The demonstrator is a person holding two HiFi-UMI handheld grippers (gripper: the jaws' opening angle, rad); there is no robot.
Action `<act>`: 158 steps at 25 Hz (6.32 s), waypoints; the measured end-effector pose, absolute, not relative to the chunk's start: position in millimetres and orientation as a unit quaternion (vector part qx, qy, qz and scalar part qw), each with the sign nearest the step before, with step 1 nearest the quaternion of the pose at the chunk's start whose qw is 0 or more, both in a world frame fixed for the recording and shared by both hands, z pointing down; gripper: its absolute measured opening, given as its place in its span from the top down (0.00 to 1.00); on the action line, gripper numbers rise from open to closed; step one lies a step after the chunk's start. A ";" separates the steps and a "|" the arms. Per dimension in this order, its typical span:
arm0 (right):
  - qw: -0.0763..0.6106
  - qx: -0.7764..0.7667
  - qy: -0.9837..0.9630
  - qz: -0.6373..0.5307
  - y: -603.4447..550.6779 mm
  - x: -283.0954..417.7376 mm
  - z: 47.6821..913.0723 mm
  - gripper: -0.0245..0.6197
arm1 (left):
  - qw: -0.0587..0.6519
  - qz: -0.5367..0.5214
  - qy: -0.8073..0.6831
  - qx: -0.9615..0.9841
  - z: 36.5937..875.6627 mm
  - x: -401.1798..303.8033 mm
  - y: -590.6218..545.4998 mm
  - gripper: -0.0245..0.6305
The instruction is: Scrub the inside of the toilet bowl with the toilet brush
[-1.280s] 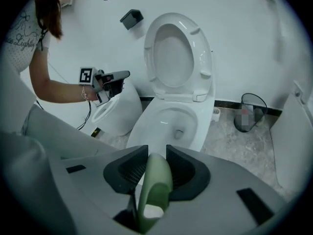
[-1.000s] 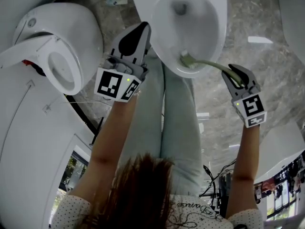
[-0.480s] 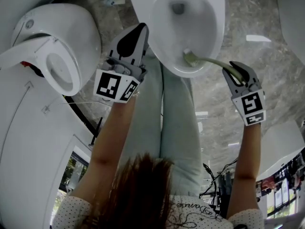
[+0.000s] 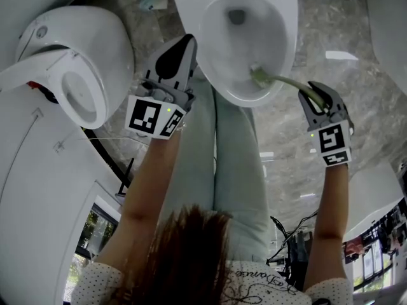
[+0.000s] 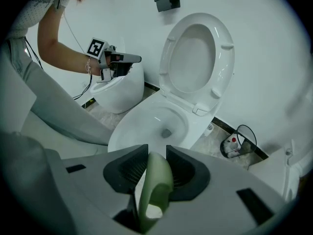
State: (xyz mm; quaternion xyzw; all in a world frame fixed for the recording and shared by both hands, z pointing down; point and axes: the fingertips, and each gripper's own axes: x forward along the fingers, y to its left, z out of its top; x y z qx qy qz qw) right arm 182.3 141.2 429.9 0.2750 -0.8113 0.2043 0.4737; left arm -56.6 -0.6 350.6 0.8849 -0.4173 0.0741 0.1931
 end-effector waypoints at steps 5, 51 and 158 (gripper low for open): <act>0.475 0.272 -0.811 0.204 136.6 184.1 429.2 0.77 | 0.194 0.072 -0.419 0.884 349.8 -55.7 -2.9 0.96; 0.523 0.252 -0.808 0.103 53.3 187.8 418.9 0.77 | 0.219 0.065 -0.431 0.873 353.8 -75.4 -32.5 0.96; 0.277 0.437 -0.827 0.222 -22.8 104.2 418.3 0.77 | 0.210 0.068 -0.448 0.867 352.2 -99.6 -32.1 0.96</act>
